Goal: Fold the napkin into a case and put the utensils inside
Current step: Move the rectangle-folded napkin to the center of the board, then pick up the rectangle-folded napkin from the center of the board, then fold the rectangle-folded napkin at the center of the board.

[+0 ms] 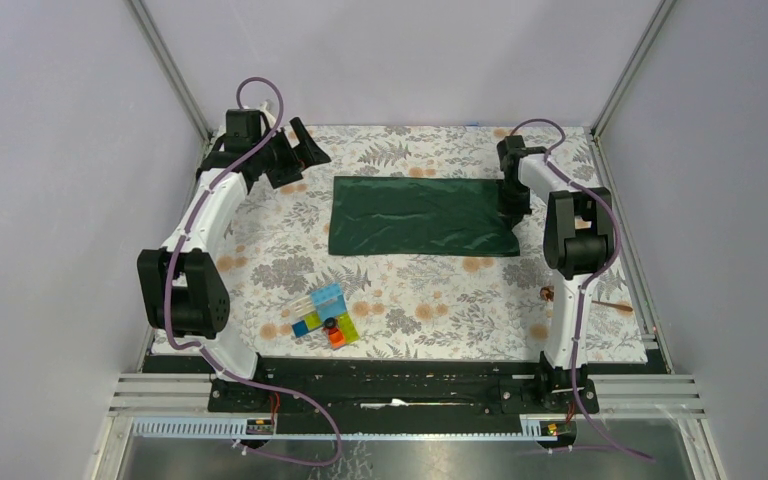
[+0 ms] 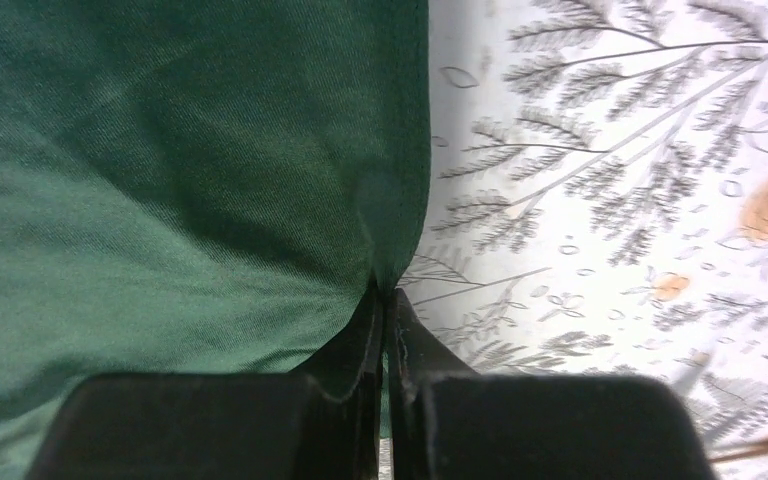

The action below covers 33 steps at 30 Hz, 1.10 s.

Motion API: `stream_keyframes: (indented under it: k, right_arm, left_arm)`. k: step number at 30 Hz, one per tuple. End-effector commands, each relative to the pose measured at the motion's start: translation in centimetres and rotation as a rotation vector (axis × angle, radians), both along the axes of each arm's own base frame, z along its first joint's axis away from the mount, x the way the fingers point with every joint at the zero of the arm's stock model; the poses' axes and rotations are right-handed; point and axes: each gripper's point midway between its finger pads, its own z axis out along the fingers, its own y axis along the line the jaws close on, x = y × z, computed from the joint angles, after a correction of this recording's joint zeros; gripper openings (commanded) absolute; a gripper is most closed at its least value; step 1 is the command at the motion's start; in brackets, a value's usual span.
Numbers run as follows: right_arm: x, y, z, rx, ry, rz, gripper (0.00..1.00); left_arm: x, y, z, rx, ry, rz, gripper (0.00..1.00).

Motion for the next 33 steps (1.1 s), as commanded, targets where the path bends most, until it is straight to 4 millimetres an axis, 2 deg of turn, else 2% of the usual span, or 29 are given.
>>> stream_keyframes:
  k: [1, 6, 11, 16, 27, 33]
  right_arm:
    - [0.5, -2.3, 3.8, -0.127, -0.068, 0.020, 0.00]
    - [1.1, -0.8, 5.0, -0.103, -0.099, 0.052, 0.00]
    - [1.1, 3.0, 5.8, -0.103, -0.118, 0.129, 0.00]
    - [1.7, 9.7, 7.0, -0.077, -0.146, 0.243, 0.00]
    - [2.8, 26.1, 5.7, 0.093, -0.208, 0.484, 0.00]
    - [2.3, 33.2, 5.9, 0.271, -0.270, 0.569, 0.00]
  left_arm:
    - [0.3, -0.9, 1.2, -0.019, -0.047, -0.022, 0.99]
    - [0.1, -1.1, 1.4, -0.025, -0.051, -0.029, 0.99]
    - [0.1, -1.1, 1.7, -0.024, -0.059, -0.027, 0.99]
    - [0.1, -1.0, 1.9, -0.021, -0.064, -0.027, 0.99]
    - [0.0, -0.9, 2.2, -0.021, -0.073, -0.026, 0.99]
    - [0.1, -0.7, 2.4, -0.026, -0.074, -0.022, 0.99]
